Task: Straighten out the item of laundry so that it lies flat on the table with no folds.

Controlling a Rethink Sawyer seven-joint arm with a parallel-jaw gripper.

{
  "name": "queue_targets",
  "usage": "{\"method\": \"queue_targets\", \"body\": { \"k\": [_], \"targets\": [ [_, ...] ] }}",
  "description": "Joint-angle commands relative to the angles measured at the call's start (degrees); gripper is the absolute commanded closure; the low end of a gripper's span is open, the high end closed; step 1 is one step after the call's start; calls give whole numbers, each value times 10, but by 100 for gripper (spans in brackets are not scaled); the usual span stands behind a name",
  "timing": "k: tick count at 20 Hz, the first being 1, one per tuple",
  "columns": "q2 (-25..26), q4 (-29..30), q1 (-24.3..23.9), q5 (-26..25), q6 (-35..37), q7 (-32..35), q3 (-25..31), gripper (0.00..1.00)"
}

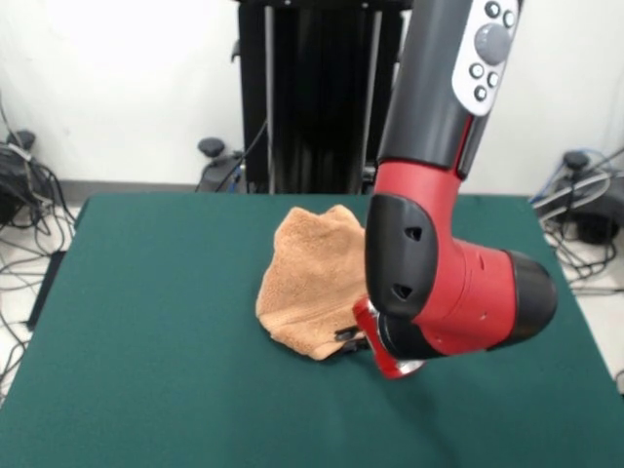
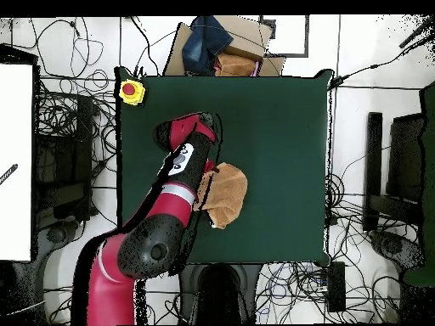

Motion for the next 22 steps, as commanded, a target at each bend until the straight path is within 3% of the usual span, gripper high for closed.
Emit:
{"method": "queue_targets", "body": {
  "k": [1, 9, 13, 19, 22],
  "targets": [
    [-60, 108, 15, 45, -10, 147, 78, 100],
    [-188, 227, 28, 64, 27, 93, 111, 100],
    [-237, 253, 32, 79, 56, 100, 119, 100],
    [-266, 274, 42, 114, 57, 136, 126, 100],
    [-252, 279, 50, 126, 21, 150, 133, 100]
  ]
}}
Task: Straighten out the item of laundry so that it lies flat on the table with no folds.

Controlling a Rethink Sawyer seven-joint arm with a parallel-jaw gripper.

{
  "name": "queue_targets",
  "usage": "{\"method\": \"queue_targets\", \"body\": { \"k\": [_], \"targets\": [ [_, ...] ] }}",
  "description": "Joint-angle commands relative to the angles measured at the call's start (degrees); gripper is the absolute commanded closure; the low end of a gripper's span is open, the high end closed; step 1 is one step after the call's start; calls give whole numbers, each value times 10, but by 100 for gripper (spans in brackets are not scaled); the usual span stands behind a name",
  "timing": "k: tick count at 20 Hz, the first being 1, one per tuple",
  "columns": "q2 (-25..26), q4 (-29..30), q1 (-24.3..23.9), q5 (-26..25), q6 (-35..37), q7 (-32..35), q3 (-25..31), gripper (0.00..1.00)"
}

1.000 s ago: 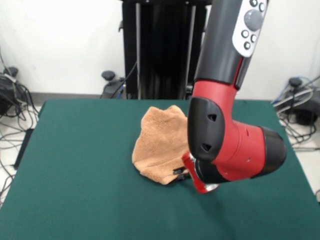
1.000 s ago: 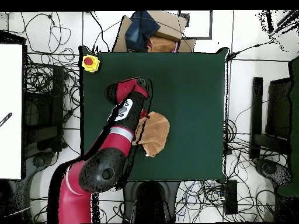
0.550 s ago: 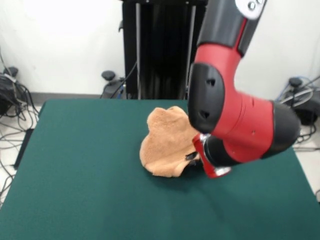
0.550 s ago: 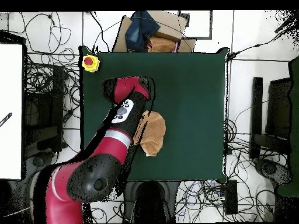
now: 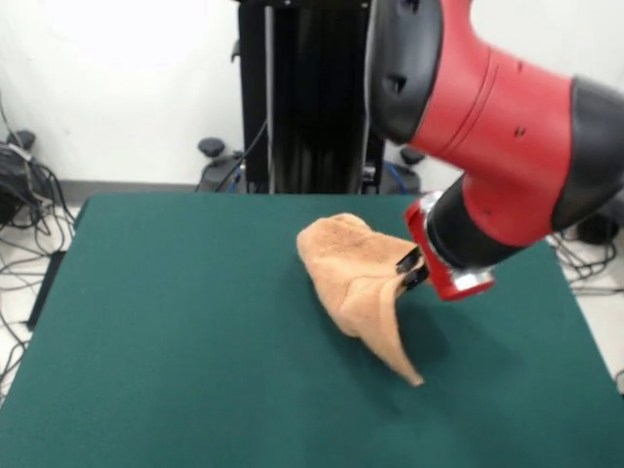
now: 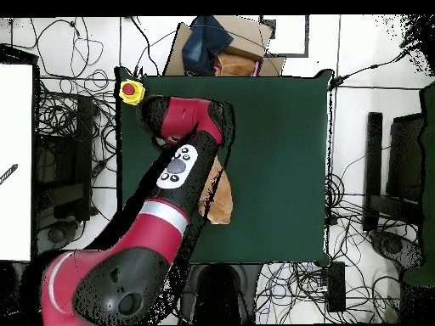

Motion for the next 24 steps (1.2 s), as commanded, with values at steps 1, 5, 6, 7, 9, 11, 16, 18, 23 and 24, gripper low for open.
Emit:
{"method": "queue_targets", "body": {
  "k": [1, 5, 6, 7, 9, 11, 16, 18, 23, 24],
  "targets": [
    [-9, 81, 25, 45, -5, 153, 83, 100],
    [32, 77, 29, 45, -83, 157, 83, 100],
    [41, 76, 29, 46, -104, 157, 84, 100],
    [48, 77, 29, 47, -117, 158, 85, 100],
    [52, 84, 29, 55, -139, 156, 93, 100],
    [52, 88, 29, 61, -142, 155, 98, 100],
    [63, 82, 31, 81, -154, 161, 111, 100],
    [66, 79, 30, 90, -154, 162, 119, 100],
    [44, 83, 37, 114, -119, 171, 130, 100],
    [32, 88, 41, 120, -102, 178, 130, 100]
  ]
}}
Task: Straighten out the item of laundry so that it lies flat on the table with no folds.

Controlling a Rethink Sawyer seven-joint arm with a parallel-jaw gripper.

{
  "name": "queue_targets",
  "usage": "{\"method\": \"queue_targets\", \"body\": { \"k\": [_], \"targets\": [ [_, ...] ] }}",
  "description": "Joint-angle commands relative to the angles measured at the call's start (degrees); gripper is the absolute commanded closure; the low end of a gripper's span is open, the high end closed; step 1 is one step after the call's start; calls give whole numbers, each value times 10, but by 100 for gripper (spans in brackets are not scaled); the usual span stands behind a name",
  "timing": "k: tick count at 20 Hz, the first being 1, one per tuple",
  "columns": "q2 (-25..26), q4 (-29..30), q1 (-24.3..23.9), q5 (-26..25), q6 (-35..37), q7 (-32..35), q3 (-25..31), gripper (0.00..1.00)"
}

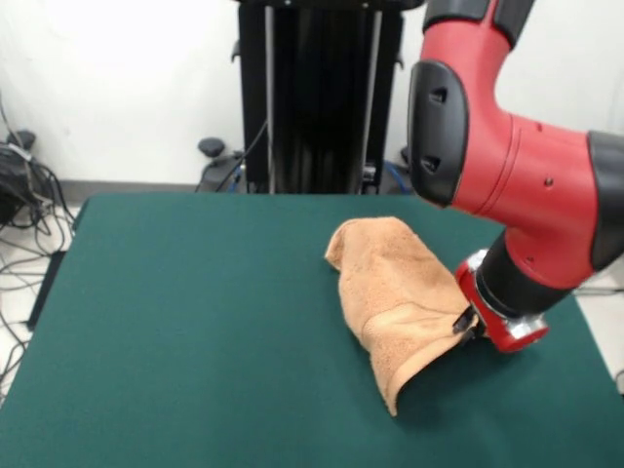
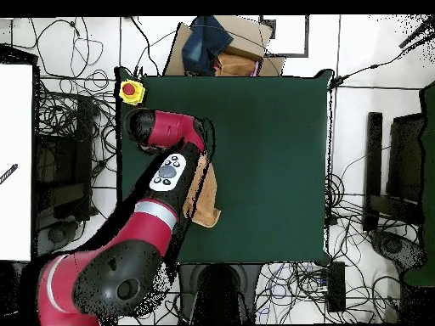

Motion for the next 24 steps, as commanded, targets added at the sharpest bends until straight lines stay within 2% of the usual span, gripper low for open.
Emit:
{"method": "queue_targets", "body": {
  "k": [1, 10, 16, 20, 24],
  "targets": [
    [-19, 74, 15, 53, 51, 185, 80, 100],
    [-12, 68, 26, 94, 39, 198, 97, 100],
    [41, 36, 28, 108, -15, 193, 96, 100],
    [48, 30, 29, 120, -16, 189, 99, 100],
    [80, 1, 34, 120, -27, 193, 87, 100]
  ]
}}
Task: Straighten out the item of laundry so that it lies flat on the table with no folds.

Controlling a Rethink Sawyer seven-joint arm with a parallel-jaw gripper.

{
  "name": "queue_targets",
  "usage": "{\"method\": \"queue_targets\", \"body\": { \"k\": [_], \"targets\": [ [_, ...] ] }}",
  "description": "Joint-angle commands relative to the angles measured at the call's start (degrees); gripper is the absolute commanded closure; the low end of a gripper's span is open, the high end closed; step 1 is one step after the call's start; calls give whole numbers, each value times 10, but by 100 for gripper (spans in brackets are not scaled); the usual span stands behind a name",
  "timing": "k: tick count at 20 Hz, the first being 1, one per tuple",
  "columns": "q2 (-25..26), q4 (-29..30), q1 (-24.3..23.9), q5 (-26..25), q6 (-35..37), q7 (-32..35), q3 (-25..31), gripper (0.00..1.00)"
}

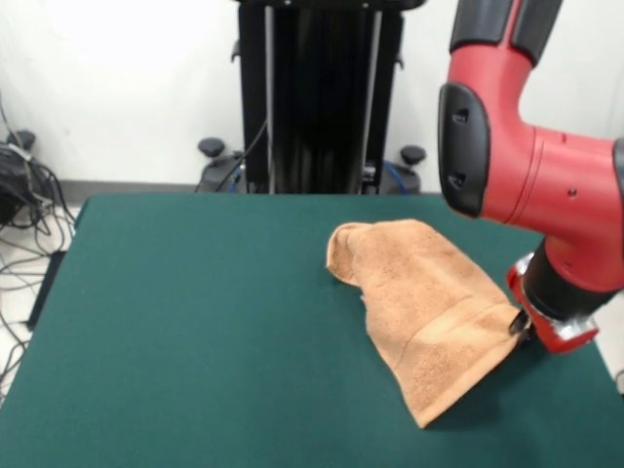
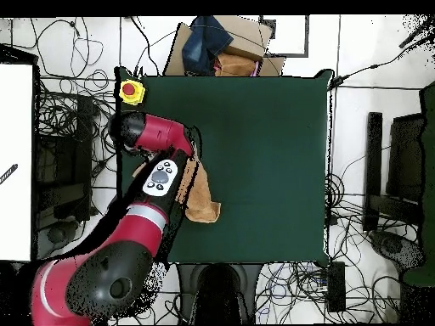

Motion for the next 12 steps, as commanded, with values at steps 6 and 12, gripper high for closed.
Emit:
{"method": "queue_targets", "body": {
  "k": [6, 12],
  "targets": [
    [104, -20, 15, 14, -66, 177, 41, 100],
    [140, -57, 16, 17, -85, 174, 38, 100]
  ]
}}
